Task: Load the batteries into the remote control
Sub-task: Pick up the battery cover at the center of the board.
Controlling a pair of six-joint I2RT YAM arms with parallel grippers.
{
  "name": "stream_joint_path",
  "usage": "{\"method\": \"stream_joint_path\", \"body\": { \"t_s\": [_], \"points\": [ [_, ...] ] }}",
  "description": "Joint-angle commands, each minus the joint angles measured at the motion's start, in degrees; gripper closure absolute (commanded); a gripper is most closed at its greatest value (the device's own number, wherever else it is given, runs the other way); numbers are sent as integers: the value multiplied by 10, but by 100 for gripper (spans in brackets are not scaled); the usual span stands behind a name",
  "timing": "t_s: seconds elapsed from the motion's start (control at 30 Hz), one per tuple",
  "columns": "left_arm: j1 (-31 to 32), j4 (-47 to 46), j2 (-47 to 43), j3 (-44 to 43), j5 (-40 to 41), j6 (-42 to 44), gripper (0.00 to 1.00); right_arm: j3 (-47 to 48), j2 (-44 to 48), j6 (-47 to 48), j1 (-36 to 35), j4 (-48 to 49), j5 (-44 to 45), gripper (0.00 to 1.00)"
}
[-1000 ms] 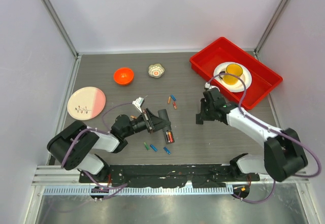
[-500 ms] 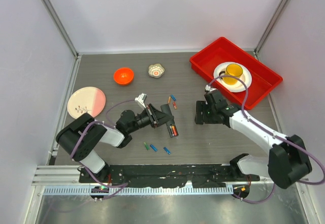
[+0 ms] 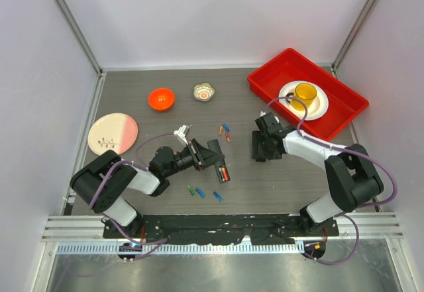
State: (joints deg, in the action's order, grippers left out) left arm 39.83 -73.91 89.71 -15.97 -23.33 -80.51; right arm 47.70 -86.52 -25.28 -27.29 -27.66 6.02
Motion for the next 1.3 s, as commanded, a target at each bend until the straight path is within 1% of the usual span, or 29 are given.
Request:
{"method": "stream_joint_path", "body": {
  "t_s": [0.0,0.2,0.53,0.63,0.67,0.77,0.83,0.87,0.93,1.03,1.27],
  "points": [
    [0,-147,-16,1,-1,13,100,20,-15,8,-3,13,16,37],
    [-1,-147,-16,0,-7,15,100,21,-32,18,-4,16,14,43],
    [-1,-147,-16,-1,-11,14,100,13,-53,22,-4,14,9,50],
    [-1,-147,-16,-1,-12,14,100,8,-55,22,-4,15,8,53],
    [-1,-147,-16,-1,-12,14,100,7,-54,21,-5,16,7,59],
    [-1,-147,-16,-1,-12,14,100,4,-50,19,-7,18,5,71],
    [-1,-147,-16,-1,-12,14,100,2,-42,17,-7,19,7,74],
    [0,-147,-15,-3,-13,14,100,1,-35,16,-7,19,9,78],
    [-1,-147,-14,-4,-11,13,100,4,-12,13,-7,11,11,81],
    [-1,-147,-9,-10,-9,13,100,13,33,11,-7,-10,11,83],
    [-1,-147,13,-34,7,13,100,40,142,17,-15,-85,-7,83]
  ]
}}
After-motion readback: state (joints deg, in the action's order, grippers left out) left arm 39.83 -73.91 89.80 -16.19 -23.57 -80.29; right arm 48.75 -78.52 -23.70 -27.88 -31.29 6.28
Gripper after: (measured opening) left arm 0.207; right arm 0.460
